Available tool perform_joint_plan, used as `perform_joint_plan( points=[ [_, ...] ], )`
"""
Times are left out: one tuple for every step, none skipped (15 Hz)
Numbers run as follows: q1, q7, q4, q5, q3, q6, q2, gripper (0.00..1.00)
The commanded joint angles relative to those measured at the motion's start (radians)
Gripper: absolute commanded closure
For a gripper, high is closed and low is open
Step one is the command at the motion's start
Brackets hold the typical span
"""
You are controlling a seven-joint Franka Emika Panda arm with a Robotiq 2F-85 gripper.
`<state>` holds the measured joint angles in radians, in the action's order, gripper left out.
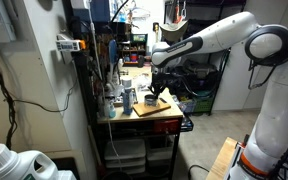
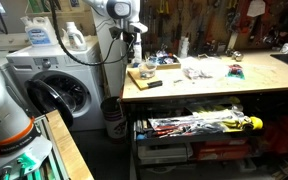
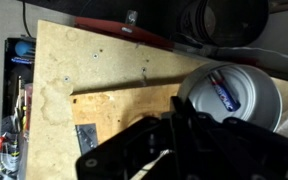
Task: Take a metal object out of the plastic bowl and place it into the metal bowl then put the metal bowl into the plastic bowl
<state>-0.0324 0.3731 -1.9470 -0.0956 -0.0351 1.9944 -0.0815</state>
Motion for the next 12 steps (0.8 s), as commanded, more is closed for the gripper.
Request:
perform_joint_plan(
  points=[
    [0.050, 0.044, -0.013, 0.025, -0.031, 0.014, 0.074, 0.99],
    [0.066, 0.069, -0.005, 0.030, -0.041, 0.028, 0.073, 0.99],
    [0.081, 0.088, 0.005, 0.031, -0.051, 0.038, 0.065, 0.99],
    [0.095, 0.088, 0.020, 0.021, -0.060, 0.041, 0.048, 0.99],
    [0.105, 0.089, 0.026, 0.015, -0.066, 0.045, 0.036, 0.99],
    [0.112, 0.077, 0.033, 0.008, -0.070, 0.051, 0.016, 0.99],
    [0.116, 0.055, 0.033, -0.007, -0.070, 0.070, 0.000, 0.99],
    [0.117, 0.043, 0.036, -0.027, -0.069, 0.078, -0.017, 0.99],
    [0.116, 0.038, 0.035, -0.037, -0.066, 0.095, -0.031, 0.99],
    [0.112, 0.027, 0.034, -0.048, -0.062, 0.118, -0.042, 0.99],
    [0.110, 0.012, 0.033, -0.054, -0.057, 0.143, -0.054, 0.99],
    [0.106, 0.005, 0.036, -0.056, -0.054, 0.160, -0.066, 0.99]
  ],
)
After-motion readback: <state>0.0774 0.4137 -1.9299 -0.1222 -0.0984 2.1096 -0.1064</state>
